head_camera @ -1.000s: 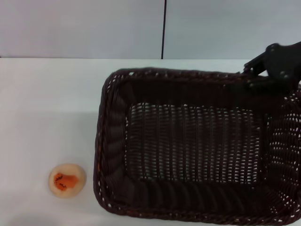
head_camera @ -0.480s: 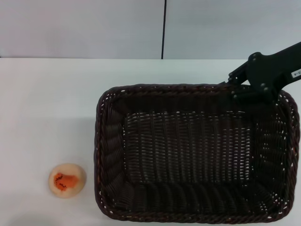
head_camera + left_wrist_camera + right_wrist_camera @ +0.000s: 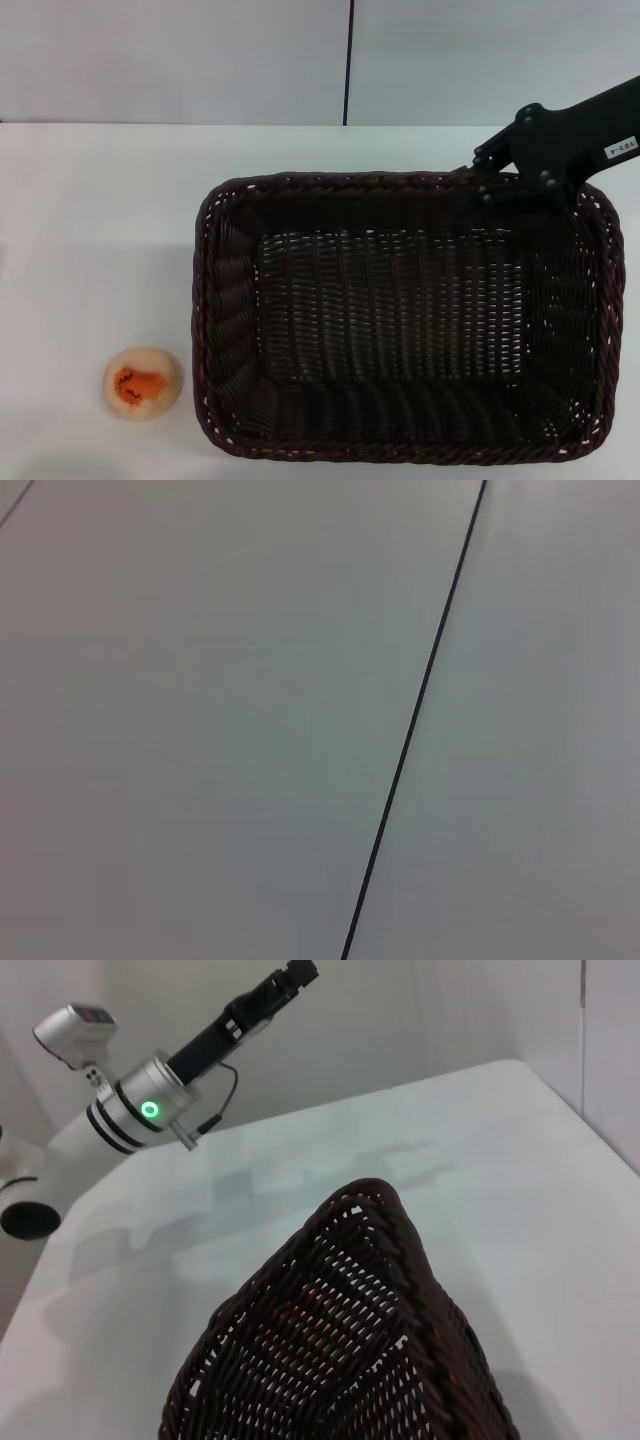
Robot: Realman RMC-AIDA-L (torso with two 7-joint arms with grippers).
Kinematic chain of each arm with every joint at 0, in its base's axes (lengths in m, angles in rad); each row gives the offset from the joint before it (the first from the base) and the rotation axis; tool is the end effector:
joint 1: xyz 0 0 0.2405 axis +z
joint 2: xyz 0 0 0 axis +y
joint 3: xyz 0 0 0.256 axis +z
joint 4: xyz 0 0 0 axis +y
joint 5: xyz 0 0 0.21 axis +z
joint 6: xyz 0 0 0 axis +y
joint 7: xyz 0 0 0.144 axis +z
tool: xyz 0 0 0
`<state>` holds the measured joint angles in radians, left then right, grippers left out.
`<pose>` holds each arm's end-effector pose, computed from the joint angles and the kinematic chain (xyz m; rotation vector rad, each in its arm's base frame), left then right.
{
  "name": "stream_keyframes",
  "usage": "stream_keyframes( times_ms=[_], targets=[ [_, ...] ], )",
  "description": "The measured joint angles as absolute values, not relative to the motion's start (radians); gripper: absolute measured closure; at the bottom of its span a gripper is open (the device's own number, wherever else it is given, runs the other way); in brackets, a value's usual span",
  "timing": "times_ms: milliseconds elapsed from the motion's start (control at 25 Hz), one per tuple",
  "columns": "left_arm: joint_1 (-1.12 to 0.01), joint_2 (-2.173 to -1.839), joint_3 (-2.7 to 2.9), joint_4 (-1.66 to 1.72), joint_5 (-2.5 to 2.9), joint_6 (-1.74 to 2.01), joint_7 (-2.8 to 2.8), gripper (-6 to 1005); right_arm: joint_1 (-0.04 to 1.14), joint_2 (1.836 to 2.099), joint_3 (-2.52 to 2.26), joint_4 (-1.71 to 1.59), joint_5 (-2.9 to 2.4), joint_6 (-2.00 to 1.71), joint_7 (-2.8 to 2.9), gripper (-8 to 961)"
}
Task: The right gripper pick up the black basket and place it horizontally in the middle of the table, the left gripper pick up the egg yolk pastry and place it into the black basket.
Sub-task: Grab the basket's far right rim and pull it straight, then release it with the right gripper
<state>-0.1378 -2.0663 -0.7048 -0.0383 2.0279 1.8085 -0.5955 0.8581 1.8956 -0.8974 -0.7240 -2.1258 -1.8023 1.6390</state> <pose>-0.3689 0.1925 0.0619 -1.2021 -0.5261 -1.1432 0.1669 0.3807 0.0492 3.0454 -0.3012 -0.2589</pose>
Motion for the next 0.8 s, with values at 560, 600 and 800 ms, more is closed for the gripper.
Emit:
stream_keyframes(
  times_ms=[560,600,800],
  targets=[
    [-0.132,-2.068,-0.697,-0.048,2.028,1.816,-0.632,278,0.868,1.919,-0.933,-0.725,-2.158,-1.726,1.626,719],
    [-0.132,-2.068,-0.697,-0.048,2.028,1.816,-0.632,278,0.868,1.92,-0.933,-0.726,-2.158,-1.717,1.626,718],
    [-0.129,-2.068,-0.683,-0.053,2.028,1.817,-0.632,278,0.861,1.922,-0.925,-0.727,-2.149,-1.673,1.612,650]
  ],
)
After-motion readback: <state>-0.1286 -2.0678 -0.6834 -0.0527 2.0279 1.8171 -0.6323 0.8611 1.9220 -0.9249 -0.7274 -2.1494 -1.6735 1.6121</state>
